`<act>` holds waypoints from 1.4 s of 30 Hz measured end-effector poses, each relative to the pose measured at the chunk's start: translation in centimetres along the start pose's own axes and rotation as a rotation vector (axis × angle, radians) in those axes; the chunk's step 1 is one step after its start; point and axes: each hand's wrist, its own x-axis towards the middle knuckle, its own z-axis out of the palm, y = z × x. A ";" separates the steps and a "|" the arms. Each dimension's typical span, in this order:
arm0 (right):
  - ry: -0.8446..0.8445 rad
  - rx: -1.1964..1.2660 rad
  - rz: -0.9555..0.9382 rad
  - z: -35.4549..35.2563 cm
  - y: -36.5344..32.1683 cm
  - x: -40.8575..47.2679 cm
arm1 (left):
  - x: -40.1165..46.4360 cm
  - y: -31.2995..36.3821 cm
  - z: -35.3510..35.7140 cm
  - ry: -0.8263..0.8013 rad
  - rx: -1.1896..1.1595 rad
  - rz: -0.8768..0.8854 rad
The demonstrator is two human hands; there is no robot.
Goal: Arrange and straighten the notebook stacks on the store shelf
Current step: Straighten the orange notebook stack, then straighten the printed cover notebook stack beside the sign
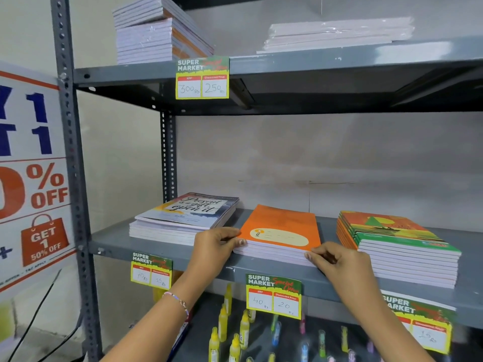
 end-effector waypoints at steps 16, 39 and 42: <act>-0.167 0.166 -0.190 11.7 -14.4 1.7 | 4.8 -10.0 -14.1 0.191 0.068 -0.107; -0.167 0.047 -0.128 18.3 -14.3 4.0 | 5.4 -12.7 -15.8 0.162 -0.169 -0.261; -0.143 0.058 -0.058 18.2 -14.5 4.1 | 5.7 -12.7 -16.3 0.098 -0.186 -0.297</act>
